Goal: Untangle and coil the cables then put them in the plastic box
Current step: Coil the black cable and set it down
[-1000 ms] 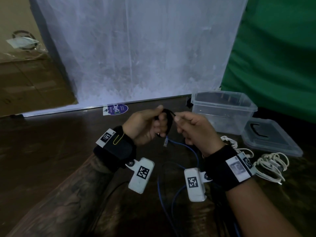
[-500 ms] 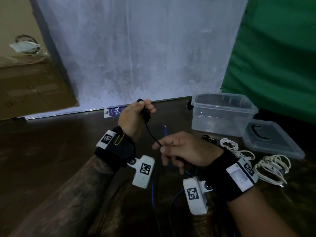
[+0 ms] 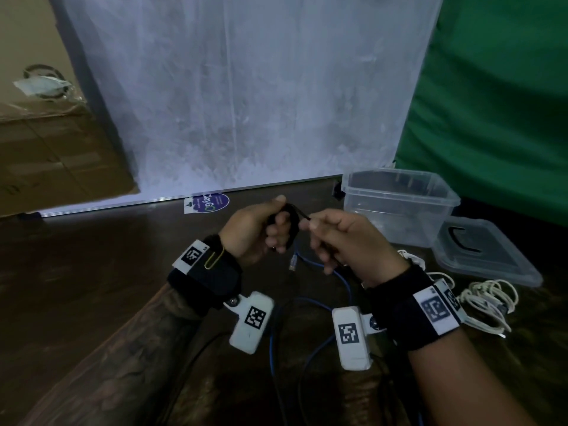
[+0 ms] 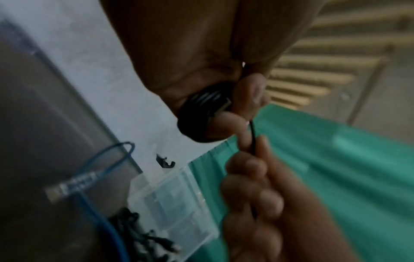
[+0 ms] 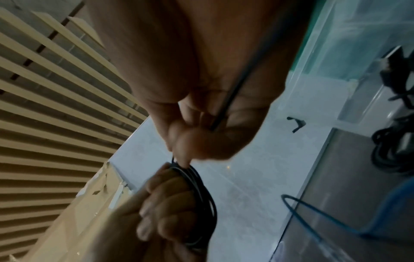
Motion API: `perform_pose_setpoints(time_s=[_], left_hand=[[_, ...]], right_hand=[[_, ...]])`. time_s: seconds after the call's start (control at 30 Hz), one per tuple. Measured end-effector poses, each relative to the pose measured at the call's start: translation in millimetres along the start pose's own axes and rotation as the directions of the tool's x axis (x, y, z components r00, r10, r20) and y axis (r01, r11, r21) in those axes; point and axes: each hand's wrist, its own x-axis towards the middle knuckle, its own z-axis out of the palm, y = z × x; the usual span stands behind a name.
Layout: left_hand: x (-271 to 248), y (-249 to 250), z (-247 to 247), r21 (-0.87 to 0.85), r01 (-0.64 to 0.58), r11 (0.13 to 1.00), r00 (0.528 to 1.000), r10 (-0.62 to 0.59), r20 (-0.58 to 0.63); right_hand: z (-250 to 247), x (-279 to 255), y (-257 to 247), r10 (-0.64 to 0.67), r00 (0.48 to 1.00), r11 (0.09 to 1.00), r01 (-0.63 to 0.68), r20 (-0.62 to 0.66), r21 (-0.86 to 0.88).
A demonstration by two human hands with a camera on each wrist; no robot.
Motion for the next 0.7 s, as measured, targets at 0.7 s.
perform_pose_setpoints(time_s=[0.7], left_hand=[[2, -2, 15, -0.191, -0.012, 0.981, 0.989, -0.016, -0.148]], right_hand=[[19, 0, 8, -0.149, 0.987, 0.965, 0.16, 0.067, -0.207]])
